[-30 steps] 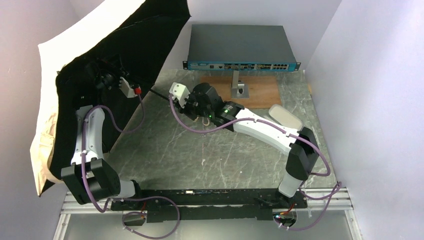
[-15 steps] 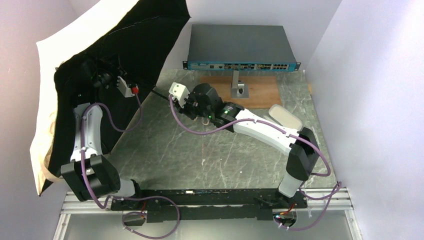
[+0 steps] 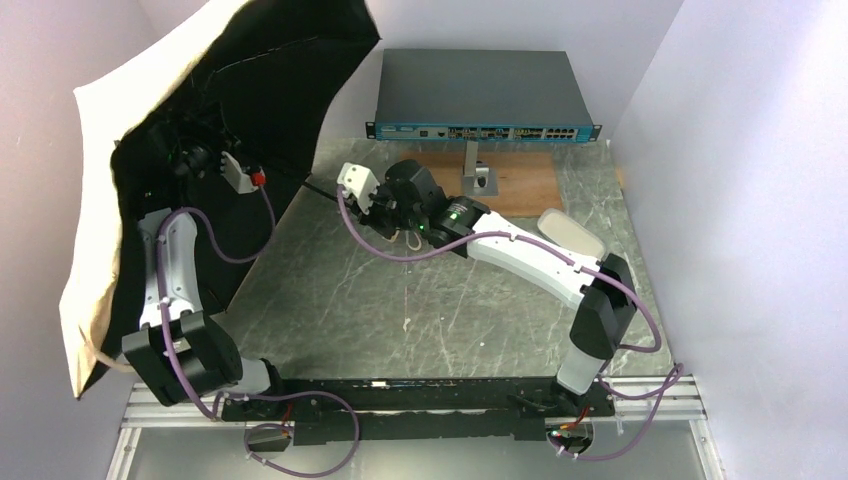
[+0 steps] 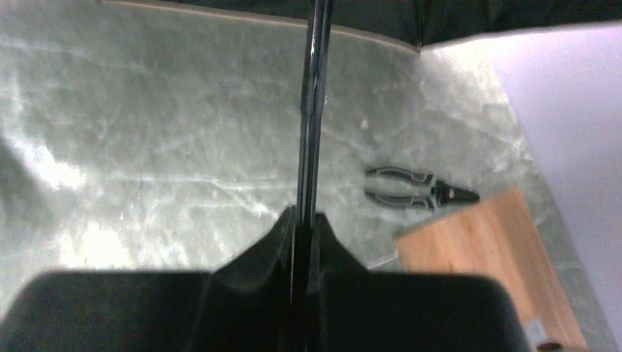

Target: Open the umbrella

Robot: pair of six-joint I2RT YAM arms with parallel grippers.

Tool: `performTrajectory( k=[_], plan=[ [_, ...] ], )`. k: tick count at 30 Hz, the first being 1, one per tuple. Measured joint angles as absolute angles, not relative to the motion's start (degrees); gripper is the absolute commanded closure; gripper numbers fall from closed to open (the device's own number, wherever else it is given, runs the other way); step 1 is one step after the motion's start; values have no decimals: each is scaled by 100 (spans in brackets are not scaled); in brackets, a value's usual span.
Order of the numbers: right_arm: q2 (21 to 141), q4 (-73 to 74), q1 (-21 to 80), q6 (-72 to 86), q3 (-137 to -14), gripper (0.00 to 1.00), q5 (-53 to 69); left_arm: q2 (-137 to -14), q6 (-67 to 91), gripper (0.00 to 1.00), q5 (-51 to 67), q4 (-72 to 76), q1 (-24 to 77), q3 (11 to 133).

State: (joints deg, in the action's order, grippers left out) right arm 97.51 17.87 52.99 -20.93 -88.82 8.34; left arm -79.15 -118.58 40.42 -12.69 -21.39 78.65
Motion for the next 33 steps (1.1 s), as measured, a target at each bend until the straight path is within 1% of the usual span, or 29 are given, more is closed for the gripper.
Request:
performTrajectory(
  k=[5, 10, 13, 18, 23, 27, 30, 33],
  plan=[
    [9776, 2053, 5280, -1953, -9078, 100, 1055, -7684, -11828, 49, 3806, -1076, -2139, 7712],
    [9966, 2519, 5196, -1772, -9459, 100, 1376, -7384, -11793, 33, 3271, -751, -1925, 7389],
    [10136, 2825, 5151, -1702, -9668, 100, 1566, -7192, -11817, 29, 3127, -666, -1900, 7105],
    [10344, 3321, 5170, -1573, -9835, 100, 1900, -6735, -11861, 26, 3140, -1319, -1898, 6954],
    [10398, 3579, 5207, -1485, -9835, 100, 2078, -6178, -11861, 28, 3551, -3068, -1809, 7046],
    [10398, 3638, 5205, -1441, -9835, 100, 2141, -6025, -11861, 28, 3597, -4482, -1544, 7052],
    [10398, 3656, 5205, -1393, -9835, 100, 2158, -5920, -11861, 27, 3570, -5168, -1304, 6895],
    [10405, 3715, 5212, -1365, -9835, 100, 2198, -5546, -11858, 27, 3511, -5666, -965, 6632]
  ],
)
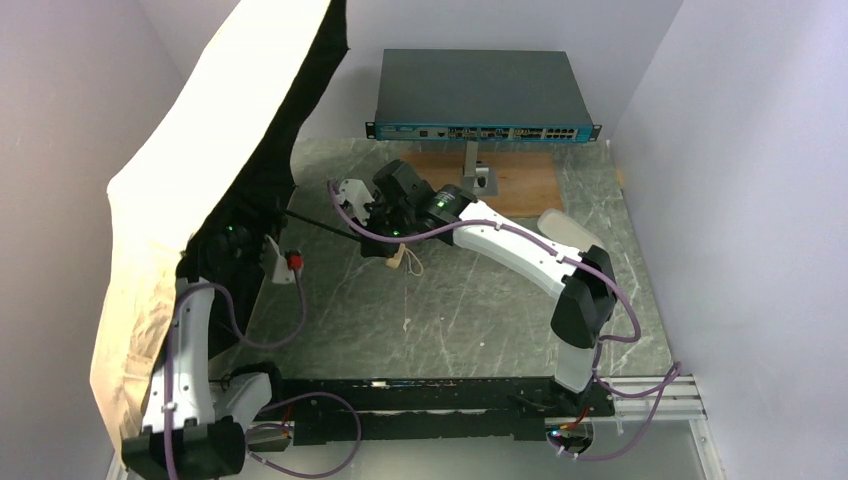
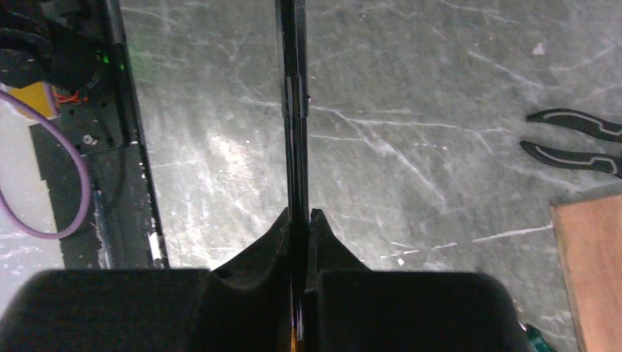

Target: Open the umbrella

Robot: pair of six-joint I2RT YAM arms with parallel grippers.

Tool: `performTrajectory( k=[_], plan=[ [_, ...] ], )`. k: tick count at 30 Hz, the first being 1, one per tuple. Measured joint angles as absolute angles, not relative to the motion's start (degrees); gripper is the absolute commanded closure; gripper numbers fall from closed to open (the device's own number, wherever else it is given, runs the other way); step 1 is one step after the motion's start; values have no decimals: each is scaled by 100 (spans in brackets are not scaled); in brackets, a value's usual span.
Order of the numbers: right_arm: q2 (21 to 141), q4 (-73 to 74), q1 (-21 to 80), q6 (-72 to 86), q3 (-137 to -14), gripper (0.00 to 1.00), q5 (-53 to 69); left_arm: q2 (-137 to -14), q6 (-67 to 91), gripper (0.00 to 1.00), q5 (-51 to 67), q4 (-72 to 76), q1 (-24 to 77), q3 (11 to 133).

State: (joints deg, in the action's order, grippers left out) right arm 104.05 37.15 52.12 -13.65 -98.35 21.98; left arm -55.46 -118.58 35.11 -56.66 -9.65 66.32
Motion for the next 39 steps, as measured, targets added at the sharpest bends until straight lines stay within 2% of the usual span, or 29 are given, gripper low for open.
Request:
performTrajectory(
  k=[7, 13, 18, 23, 31, 32, 36, 38, 39],
  plan=[
    [10405, 3339, 5225, -873, -9813, 100, 2351, -4869, -11861, 27, 3500, -6842, -373, 6606],
    [10405, 1938, 5081, -89, -9380, 100, 2244, -4978, -11861, 27, 3522, -7964, -102, 7059],
    [10403, 611, 5059, 456, -8619, 100, 2018, -5166, -11843, 26, 3645, -8431, 513, 7677],
    [10427, -561, 5063, 650, -8090, 100, 1734, -5159, -10969, 25, 3861, -8694, 1066, 8101],
    [11067, -1782, 5120, 683, -8086, 100, 819, -4849, -8680, 25, 4322, -8750, 1173, 8416],
    [11177, -1881, 5120, 672, -8086, 96, 731, -4672, -8366, 24, 4346, -8685, 1173, 8278],
    [11419, -2165, 5131, 633, -7981, 69, 510, -3931, -7284, 24, 4274, -8523, 1173, 7846],
    [11421, -2318, 5131, 609, -7828, 45, 493, -3559, -6678, 24, 4123, -8466, 1175, 7800],
    [11421, -2416, 5131, 580, -7758, 37, 497, -3437, -6414, 24, 4038, -8425, 1181, 7800]
  ],
)
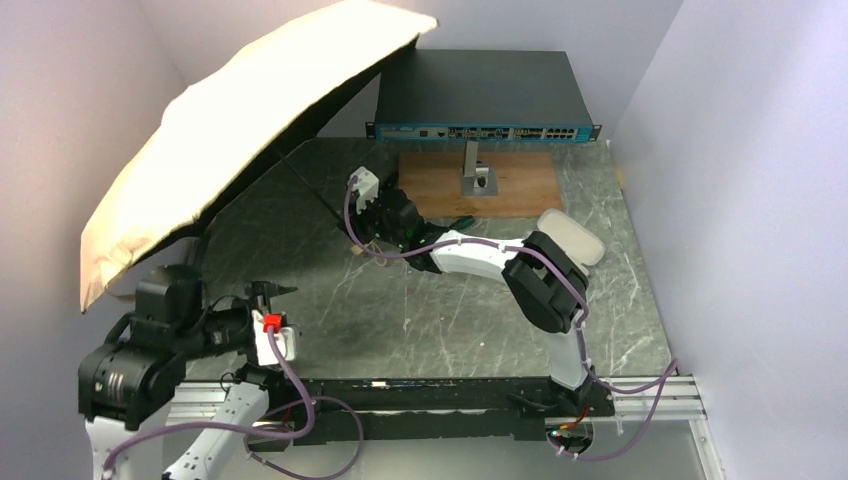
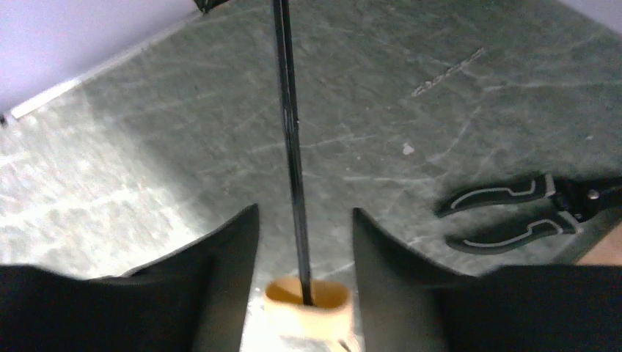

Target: Open the umbrella

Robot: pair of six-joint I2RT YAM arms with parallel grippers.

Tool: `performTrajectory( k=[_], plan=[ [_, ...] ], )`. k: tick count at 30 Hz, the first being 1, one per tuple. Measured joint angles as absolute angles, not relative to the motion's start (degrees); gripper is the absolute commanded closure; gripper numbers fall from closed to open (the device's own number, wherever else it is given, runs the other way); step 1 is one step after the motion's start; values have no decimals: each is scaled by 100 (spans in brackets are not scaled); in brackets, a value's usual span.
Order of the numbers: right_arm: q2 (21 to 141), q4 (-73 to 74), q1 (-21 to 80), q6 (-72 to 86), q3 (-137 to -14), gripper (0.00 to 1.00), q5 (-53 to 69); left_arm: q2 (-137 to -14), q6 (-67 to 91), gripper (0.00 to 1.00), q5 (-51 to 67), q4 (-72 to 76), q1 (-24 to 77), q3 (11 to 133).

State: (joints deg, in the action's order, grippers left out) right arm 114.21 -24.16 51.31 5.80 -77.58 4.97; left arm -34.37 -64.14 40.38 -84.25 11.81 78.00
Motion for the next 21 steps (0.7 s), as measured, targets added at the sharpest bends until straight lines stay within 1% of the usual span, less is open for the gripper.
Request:
performTrajectory(
  k=[3, 8, 9, 10, 16, 21],
  plan=[
    [11334, -2547, 5131, 523, -7408, 20, 561, -3199, -5717, 23, 3750, -8320, 1184, 7800],
    [10954, -2449, 5131, 447, -6840, 10, 801, -2799, -4827, 23, 3524, -8184, 1122, 7778],
    [10803, -2405, 5131, 432, -6724, 2, 867, -2711, -4744, 23, 3527, -8208, 1033, 7778],
    [10672, -2359, 5131, 427, -6652, 0, 921, -2650, -4711, 23, 3535, -8248, 954, 7778],
    [9598, -2189, 5131, 233, -6230, 0, 1278, -2259, -4565, 22, 3594, -8770, 637, 7752],
    [8724, -1820, 5129, -27, -5763, 0, 1356, -1876, -4410, 22, 3277, -8956, 532, 7745]
  ],
)
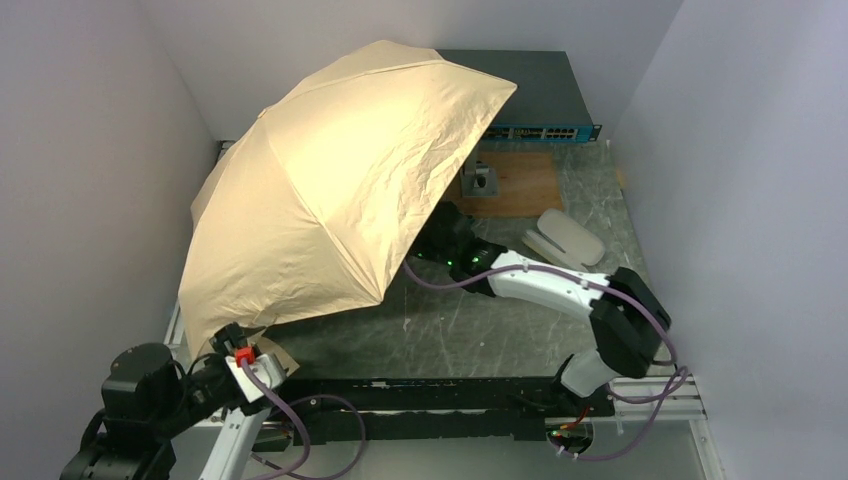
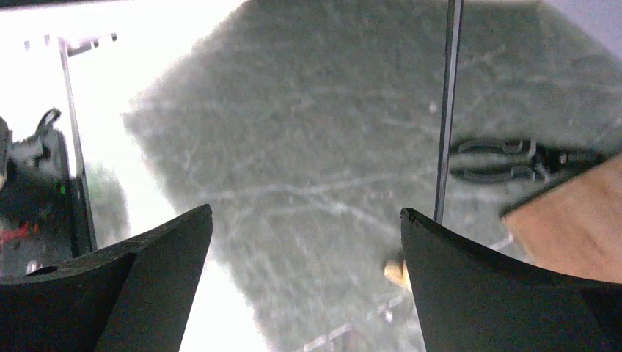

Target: Open the umbrella

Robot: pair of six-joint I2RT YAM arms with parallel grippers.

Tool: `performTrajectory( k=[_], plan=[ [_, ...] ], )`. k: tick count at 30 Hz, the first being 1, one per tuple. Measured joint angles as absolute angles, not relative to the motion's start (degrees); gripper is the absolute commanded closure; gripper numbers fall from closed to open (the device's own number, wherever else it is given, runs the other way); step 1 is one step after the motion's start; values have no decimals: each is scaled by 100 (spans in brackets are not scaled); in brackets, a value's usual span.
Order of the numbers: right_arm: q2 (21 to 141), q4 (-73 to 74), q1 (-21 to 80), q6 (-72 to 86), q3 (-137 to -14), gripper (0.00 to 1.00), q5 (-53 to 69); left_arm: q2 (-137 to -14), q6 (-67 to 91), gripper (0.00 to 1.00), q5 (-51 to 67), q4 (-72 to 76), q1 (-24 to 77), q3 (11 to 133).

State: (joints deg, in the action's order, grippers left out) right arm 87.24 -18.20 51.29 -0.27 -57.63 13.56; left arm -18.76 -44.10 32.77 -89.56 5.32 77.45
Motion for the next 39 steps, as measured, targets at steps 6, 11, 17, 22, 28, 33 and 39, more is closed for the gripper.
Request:
performTrajectory(
  k=[6, 11, 17, 22, 28, 33, 39],
  plan=[
    [7609, -1028, 5041, -226, -4692, 0, 1229, -1855, -3649, 12, 2768, -8812, 419, 8031],
    [6593, -401, 4982, -510, -4193, 0, 808, -1940, -2622, 3, 2637, -8291, -405, 8541],
    [5437, 543, 4248, -668, -4193, 0, 419, -2036, -1675, 0, 2547, -7791, -1660, 8643],
    [4602, 1164, 3474, -777, -4209, 0, 23, -2965, -1393, 0, 2147, -7647, -1951, 8648],
    [3601, 1267, 3041, -788, -4254, 0, 148, -4497, -1253, 0, 1142, -7561, -1968, 9244],
    [3516, 1452, 2593, -642, -4381, 0, 305, -4735, -1299, 0, 285, -7325, -1970, 8691],
    [3500, 1809, 2137, -473, -4423, 0, 515, -4676, -1354, 0, -80, -6860, -1968, 8097]
  ],
)
